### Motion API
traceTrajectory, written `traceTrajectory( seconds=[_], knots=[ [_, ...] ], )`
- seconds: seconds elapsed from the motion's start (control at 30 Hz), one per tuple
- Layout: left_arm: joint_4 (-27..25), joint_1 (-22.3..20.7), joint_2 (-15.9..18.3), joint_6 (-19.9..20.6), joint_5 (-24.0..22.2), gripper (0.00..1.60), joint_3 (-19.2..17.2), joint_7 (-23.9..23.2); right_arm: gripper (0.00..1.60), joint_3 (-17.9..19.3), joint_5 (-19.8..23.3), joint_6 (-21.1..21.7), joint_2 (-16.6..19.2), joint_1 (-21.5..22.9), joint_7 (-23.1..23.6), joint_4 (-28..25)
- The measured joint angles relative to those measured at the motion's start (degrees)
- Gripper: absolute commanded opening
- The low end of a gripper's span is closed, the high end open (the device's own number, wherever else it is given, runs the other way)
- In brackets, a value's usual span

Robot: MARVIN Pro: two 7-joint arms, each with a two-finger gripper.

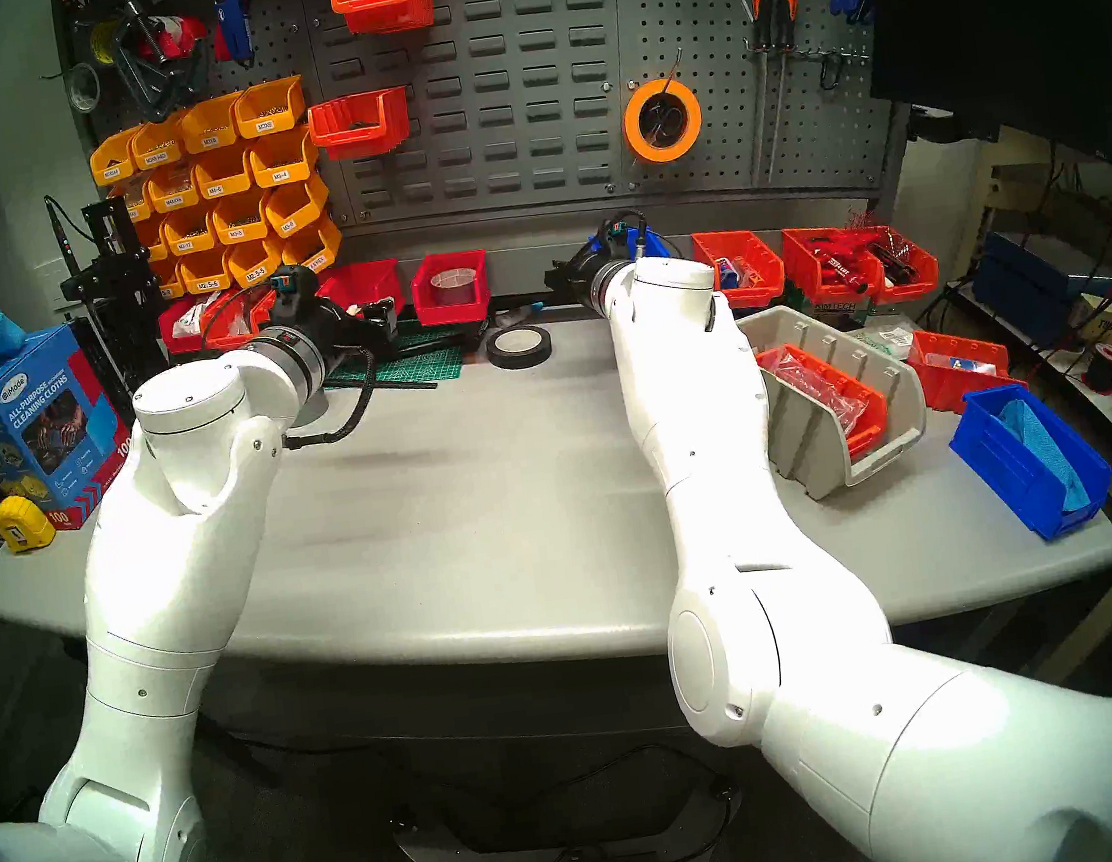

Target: Hang all the unorganized tool boxes onto the wall

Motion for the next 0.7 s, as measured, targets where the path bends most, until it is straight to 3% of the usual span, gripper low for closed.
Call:
traceTrajectory(
  seconds=[0.43, 0.7],
  knots=[
    [0.0, 0.0, 0.1, -0.1, -0.1, 1.6, 0.1, 0.1, 1.6, -5.5, -5.2, -1.9, 3.2, -1.8, -0.1, -0.7],
    [0.0, 0.0, 0.2, -0.2, -0.2, 1.6, 0.2, 0.2, 1.6, -6.3, -6.1, -3.2, 3.6, -2.1, -0.3, -0.2]
  ],
)
